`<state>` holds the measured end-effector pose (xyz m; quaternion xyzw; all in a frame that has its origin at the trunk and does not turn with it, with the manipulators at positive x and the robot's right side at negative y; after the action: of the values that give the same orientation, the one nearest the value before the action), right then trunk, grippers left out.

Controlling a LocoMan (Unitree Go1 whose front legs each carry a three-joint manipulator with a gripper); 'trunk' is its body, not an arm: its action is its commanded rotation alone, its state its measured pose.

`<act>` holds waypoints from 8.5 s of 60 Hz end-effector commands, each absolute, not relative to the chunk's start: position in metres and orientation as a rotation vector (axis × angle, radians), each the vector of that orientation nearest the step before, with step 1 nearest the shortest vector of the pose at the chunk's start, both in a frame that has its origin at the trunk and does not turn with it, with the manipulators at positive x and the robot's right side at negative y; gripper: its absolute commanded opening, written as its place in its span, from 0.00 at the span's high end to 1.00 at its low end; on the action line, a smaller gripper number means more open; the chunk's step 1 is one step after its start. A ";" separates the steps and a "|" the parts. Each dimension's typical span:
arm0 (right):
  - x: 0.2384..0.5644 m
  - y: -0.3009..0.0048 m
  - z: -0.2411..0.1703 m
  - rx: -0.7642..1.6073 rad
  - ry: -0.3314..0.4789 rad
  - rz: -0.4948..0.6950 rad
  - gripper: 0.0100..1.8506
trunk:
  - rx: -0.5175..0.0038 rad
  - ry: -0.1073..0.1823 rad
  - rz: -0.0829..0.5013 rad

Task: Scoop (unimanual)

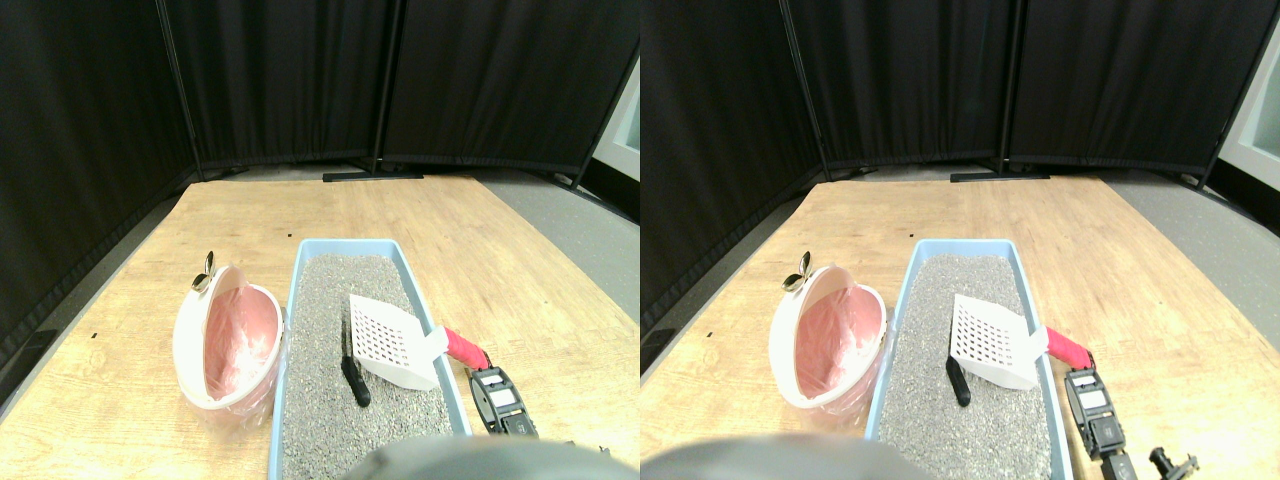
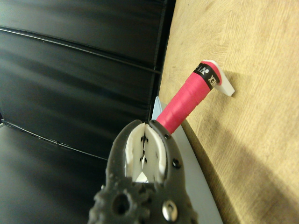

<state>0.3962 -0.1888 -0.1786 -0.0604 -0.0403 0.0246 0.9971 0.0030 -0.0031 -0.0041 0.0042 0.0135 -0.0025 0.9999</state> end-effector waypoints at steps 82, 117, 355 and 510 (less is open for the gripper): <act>0.431 -0.195 -0.191 0.155 -0.151 0.133 0.50 | -0.034 0.045 0.003; 0.453 -0.199 -0.204 0.177 -0.132 0.093 0.51 | -0.030 0.045 0.000; 0.518 -0.178 -0.083 -0.570 -0.248 0.458 0.97 | -0.270 0.076 0.179; 0.511 -0.132 -0.138 -0.014 -0.068 0.380 0.97 | -0.324 0.096 0.229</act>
<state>0.5091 -0.1331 -0.1529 -0.0444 0.0004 0.2048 0.9778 0.0044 -0.0009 -0.0038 -0.1624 0.0635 0.1155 0.9779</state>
